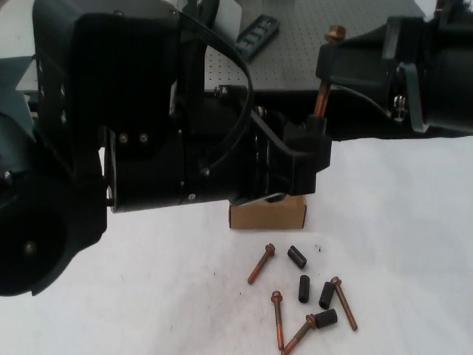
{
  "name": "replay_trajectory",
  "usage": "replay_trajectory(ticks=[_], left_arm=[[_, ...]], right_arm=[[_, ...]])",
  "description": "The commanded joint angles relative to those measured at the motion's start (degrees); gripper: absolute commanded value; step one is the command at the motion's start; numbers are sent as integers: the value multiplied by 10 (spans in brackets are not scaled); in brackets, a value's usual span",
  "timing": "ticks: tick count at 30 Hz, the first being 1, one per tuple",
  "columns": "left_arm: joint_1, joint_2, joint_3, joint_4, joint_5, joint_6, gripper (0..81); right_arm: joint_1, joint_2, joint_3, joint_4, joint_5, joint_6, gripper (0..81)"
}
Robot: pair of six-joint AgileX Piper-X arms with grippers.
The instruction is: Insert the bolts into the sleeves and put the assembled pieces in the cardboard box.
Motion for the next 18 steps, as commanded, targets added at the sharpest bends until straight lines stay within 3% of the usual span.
replay_trajectory(ticks=[1, 5, 6, 9, 11, 13, 18], left_arm=[[1, -5, -3, -11, -8, 13, 7], [1, -5, -3, -13, -8, 17, 7], [1, -5, -3, -16, -8, 17, 7], [1, -5, -3, -24, -5, 35, 7], [1, -5, -3, -24, -5, 41, 7], [1, -5, -3, -20, -19, 41, 7], [13, 40, -11, -19, -144, -24, 7]], right_arm=[[0, 0, -4, 8, -7, 1, 48], [0, 0, -4, 43, -16, 1, 8], [0, 0, -4, 45, -25, 1, 54], [0, 6, -4, 42, -36, 1, 356], [0, 10, -4, 48, -28, 1, 450], [-4, 10, -4, 62, 0, 1, 452], [-37, -16, -4, 80, 53, 1, 453]])
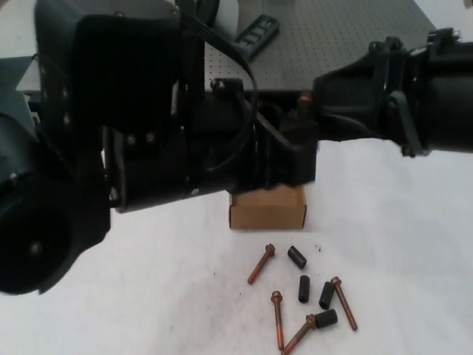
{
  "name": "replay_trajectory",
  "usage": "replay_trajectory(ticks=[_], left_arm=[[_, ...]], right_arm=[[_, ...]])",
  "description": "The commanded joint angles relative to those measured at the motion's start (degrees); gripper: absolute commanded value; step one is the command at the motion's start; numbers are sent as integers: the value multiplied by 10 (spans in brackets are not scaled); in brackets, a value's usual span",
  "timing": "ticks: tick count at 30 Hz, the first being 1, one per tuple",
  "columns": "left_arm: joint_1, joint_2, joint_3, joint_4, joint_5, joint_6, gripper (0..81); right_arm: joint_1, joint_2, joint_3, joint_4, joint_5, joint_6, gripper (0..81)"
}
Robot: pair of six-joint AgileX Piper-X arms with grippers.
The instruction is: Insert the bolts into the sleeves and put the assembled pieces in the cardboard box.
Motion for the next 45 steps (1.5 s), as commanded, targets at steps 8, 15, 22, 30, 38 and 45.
replay_trajectory(ticks=[8, 15, 22, 30, 38, 45], left_arm=[[63, 221, -158, 24, -44, -59, 7], [88, 442, -429, 227, -73, -33, 7], [88, 594, -648, 405, -97, -20, 7], [88, 648, -688, 431, -97, -33, 7], [88, 651, -688, 409, -94, -33, 262], [88, 647, -688, 411, -63, -47, 345]], right_arm=[[-73, -96, -4, 87, 32, 0, 453], [-75, -124, -4, 206, 43, -9, 453], [-75, -124, -4, 230, 70, -14, 453], [-75, -124, -4, 230, 70, -14, 453], [-75, -122, -4, 231, 91, -14, 453], [-75, -91, -4, 267, 157, -91, 445]])
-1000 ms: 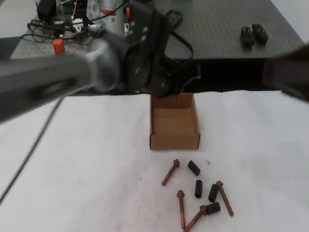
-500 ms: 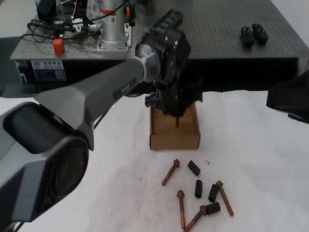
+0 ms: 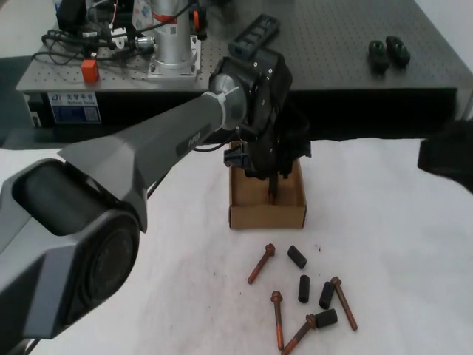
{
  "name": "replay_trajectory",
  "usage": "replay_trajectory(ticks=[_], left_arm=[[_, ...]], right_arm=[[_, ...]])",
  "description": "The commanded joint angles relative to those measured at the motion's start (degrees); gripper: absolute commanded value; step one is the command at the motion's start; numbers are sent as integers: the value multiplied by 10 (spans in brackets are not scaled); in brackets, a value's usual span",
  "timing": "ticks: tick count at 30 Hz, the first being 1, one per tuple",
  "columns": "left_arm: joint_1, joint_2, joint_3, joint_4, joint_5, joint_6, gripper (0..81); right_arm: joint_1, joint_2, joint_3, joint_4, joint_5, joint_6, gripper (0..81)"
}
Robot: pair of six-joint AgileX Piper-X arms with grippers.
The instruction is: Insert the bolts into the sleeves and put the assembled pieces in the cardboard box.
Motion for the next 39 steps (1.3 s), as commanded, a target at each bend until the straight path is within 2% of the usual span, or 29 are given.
replay_trajectory(ticks=[1, 3, 6, 8, 10, 18, 27, 35, 37, 39], left_arm=[[0, -13, -9, -2, 7, -12, 328], [0, -29, -9, 1, 13, -6, 300], [0, -62, -9, 12, 10, 41, 293], [0, -85, -8, 27, -16, 61, 293], [0, -112, -5, 46, -43, 72, 293], [0, -227, 105, 38, -51, 91, 293], [0, -357, 301, -43, -51, 79, 293], [0, -419, 392, -63, -47, 90, 293], [0, -423, 399, -59, -29, 104, 293], [0, -423, 400, -48, -18, 122, 293]], right_arm=[[-4, 47, -4, 34, 37, -76, 428], [-4, 99, -4, 57, 37, -100, 396], [-4, 194, -4, 66, 48, -142, 400], [-4, 256, -4, 62, 55, -158, 400], [-4, 318, -4, 49, 60, -163, 398], [0, 492, -4, -31, 55, -166, 398], [0, 571, -4, -85, 75, -194, 398], [0, 614, -4, -147, 101, -208, 398], [0, 614, -4, -156, 101, -208, 356], [0, 614, -4, -148, 101, -208, 262]])
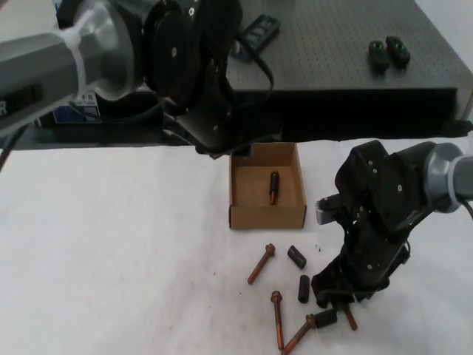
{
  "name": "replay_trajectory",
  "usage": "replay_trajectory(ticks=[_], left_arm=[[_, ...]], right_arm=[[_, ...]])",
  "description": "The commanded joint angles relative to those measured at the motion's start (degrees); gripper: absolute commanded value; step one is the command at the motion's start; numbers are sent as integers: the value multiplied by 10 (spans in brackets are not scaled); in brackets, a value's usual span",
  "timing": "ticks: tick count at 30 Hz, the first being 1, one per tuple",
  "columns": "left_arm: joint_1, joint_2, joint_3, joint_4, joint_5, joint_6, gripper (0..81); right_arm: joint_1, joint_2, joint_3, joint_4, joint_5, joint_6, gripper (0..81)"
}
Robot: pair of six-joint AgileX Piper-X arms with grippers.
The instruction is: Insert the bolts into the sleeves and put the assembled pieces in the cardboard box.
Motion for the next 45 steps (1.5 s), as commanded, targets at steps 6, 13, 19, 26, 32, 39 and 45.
replay_trajectory(ticks=[6, 13, 19, 26, 32, 39, 45], left_arm=[[-1, 4, 11, -1, 50, 32, 293], [-41, 77, 6, 4, 121, 44, 322], [-87, 151, -29, 26, 117, 38, 328], [-110, 225, -72, 30, 120, 8, 328], [-110, 273, -124, 30, 126, -9, 328], [-110, 305, -161, 80, 126, -20, 328], [-110, 306, -160, 109, 126, -28, 314]], right_arm=[[-1, 23, 2, -15, 16, -3, 50], [-22, -48, 12, 8, 11, 21, 50], [-79, -190, 61, 19, 12, 64, 50], [-135, -320, 93, 41, 12, 65, 50], [-164, -351, 93, 51, 12, 65, 50], [-174, -351, 93, 56, 11, 63, 50], [-174, -351, 93, 38, -3, 63, 50]])
